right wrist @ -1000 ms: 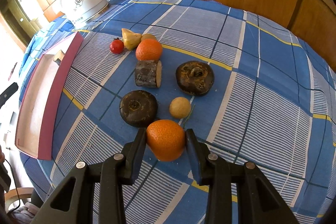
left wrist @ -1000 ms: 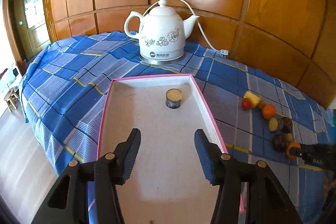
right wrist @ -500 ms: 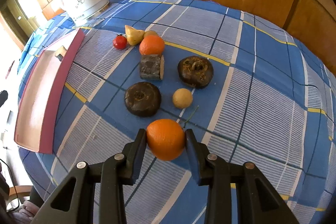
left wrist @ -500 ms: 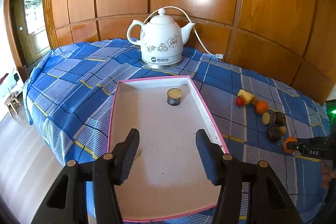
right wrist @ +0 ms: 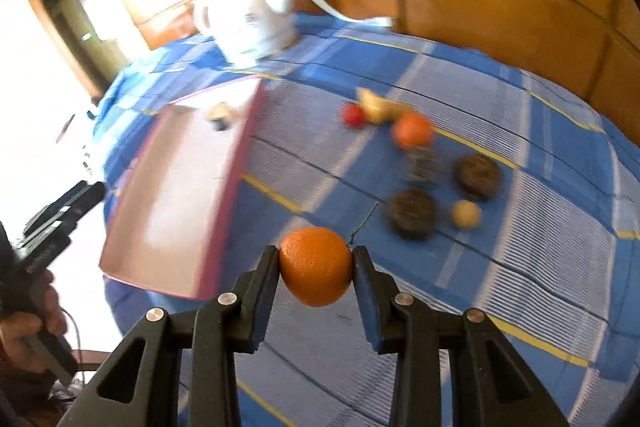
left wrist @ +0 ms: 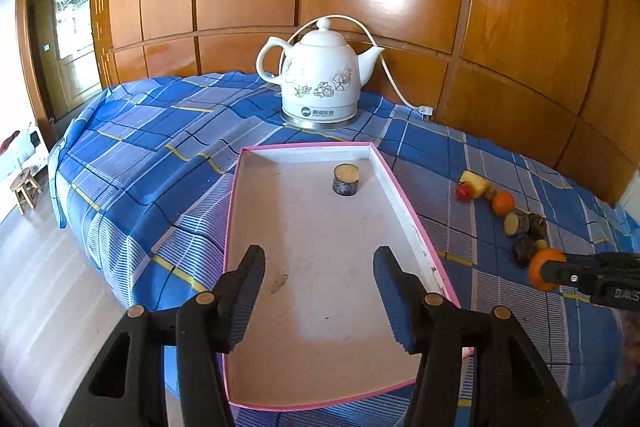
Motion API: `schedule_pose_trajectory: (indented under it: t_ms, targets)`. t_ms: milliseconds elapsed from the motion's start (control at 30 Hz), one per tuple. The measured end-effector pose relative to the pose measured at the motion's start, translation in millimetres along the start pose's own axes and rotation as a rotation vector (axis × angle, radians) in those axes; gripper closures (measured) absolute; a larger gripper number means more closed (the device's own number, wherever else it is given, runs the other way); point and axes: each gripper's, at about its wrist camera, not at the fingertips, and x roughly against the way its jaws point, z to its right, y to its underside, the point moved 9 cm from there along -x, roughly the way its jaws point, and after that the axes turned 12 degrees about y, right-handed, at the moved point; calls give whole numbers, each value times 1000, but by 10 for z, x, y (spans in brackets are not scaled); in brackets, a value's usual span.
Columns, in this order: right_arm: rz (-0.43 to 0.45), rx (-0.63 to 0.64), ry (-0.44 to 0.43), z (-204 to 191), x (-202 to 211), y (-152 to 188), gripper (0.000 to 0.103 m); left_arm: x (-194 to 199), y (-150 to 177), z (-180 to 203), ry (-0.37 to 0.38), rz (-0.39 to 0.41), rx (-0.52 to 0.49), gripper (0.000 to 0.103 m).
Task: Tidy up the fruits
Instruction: 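Lift the orange with the right gripper and lower it into the tray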
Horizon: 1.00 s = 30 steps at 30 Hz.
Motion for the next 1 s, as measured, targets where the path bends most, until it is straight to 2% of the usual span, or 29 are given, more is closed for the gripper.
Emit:
schedule_pose_trajectory:
  t_ms: [167,333,567,1000]
  targets:
    - [14,63,-58,-504,-45,-163,66,17,21,-73,-1,0,15,46]
    - [10,108,-67,-825,-179,-315,66,33,49,-144,1,1,31,46]
    - [-3,127,-66,-1061,-373,-498,66,13,94,-236,0,-4,55,46]
    - [-56,79,-32,-1160,-844,-651,63,-33,165,-350,-15,-21,83,46]
